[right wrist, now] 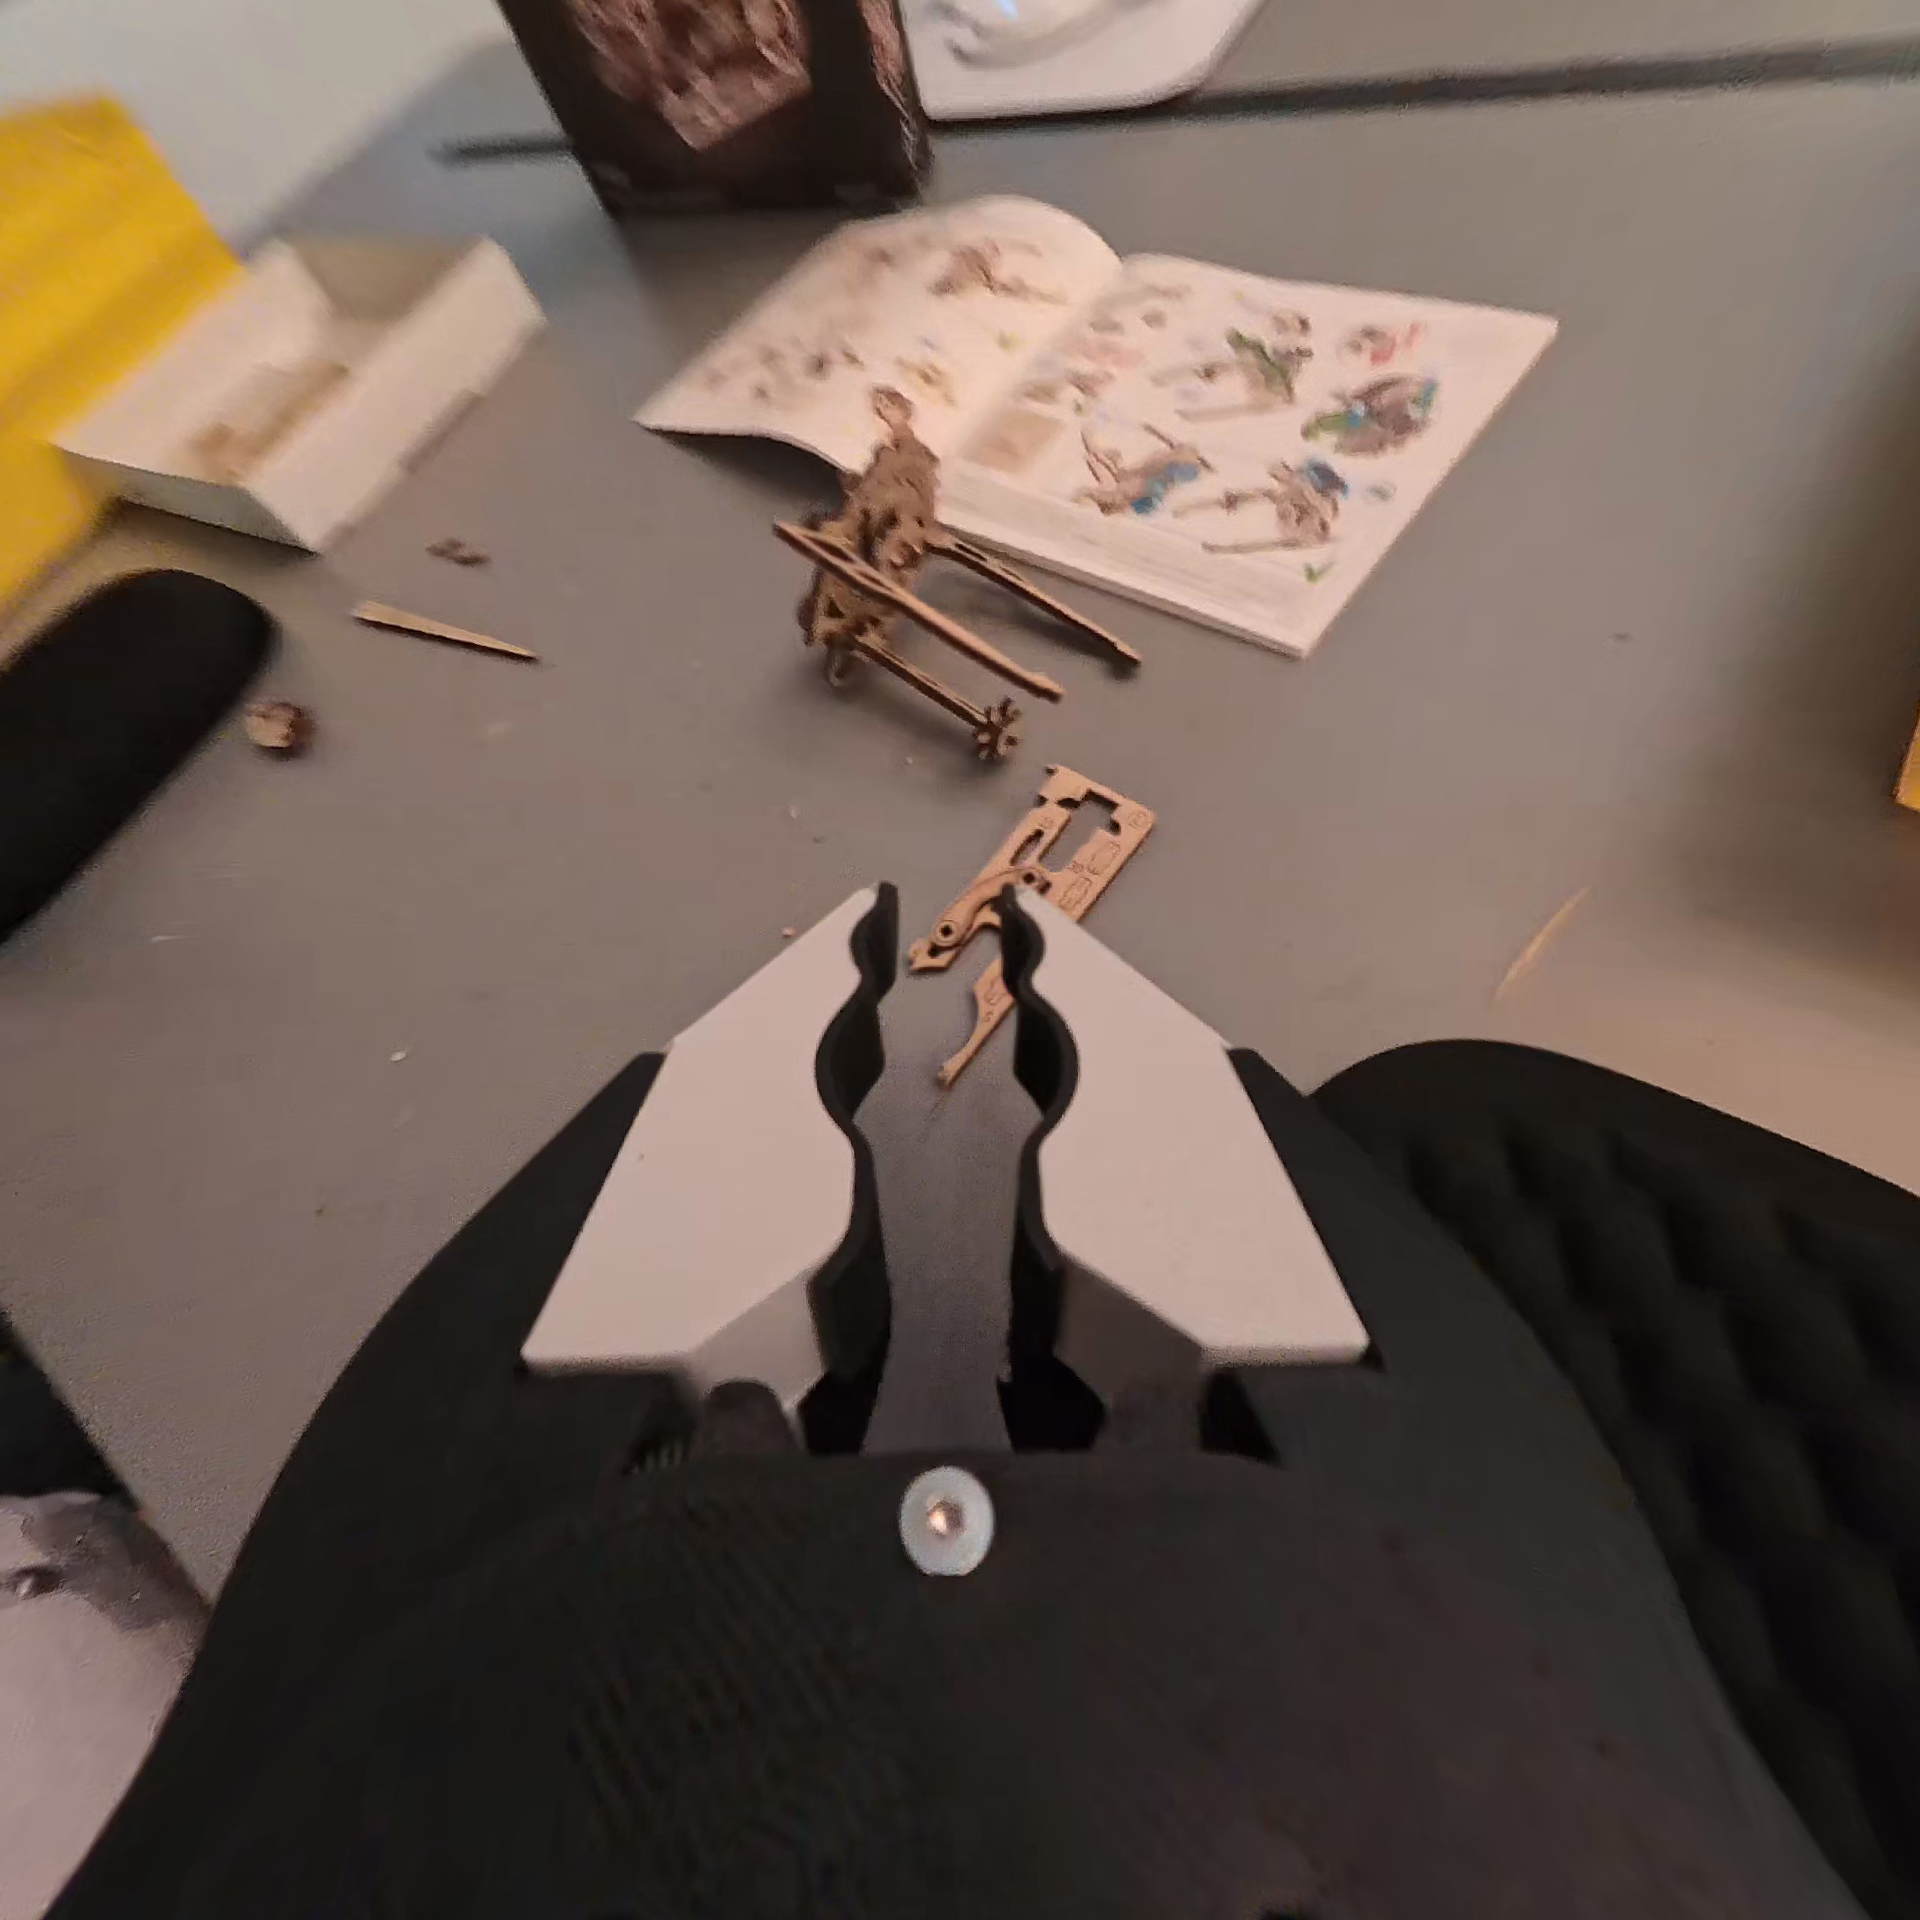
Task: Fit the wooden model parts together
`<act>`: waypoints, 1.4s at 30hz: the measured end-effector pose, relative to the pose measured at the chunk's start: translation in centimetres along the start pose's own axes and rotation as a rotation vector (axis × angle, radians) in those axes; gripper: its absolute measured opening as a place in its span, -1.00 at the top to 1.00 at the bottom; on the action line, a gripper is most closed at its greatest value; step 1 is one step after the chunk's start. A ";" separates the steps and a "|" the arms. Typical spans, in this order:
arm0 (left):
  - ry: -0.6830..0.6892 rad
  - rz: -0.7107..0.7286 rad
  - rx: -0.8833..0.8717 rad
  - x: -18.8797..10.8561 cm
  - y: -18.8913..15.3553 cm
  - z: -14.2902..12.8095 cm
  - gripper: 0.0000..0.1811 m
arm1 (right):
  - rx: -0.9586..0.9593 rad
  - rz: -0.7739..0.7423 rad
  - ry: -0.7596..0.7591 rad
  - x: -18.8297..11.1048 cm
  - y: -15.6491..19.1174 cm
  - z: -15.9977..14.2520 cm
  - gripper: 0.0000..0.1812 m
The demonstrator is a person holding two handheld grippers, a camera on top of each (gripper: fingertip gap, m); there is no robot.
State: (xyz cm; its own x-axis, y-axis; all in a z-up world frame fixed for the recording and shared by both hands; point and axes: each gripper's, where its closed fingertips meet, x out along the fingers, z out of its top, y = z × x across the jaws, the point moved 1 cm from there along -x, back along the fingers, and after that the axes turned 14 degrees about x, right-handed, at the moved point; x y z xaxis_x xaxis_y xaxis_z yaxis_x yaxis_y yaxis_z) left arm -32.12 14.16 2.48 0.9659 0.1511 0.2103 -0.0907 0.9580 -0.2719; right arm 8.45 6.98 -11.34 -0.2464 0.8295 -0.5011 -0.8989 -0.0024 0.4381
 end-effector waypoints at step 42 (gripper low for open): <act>-0.016 0.020 -0.092 -0.9 -1.5 -0.9 1.00 | -0.419 0.344 0.376 18.1 19.0 -0.5 0.82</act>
State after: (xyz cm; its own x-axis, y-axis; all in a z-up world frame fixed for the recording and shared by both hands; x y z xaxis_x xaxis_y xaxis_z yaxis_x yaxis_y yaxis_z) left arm -32.67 12.36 1.85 0.9601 0.1740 0.2187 -0.0861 0.9286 -0.3610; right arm -13.25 21.64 -12.50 -0.5864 0.4910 -0.6442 -0.7923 -0.5131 0.3301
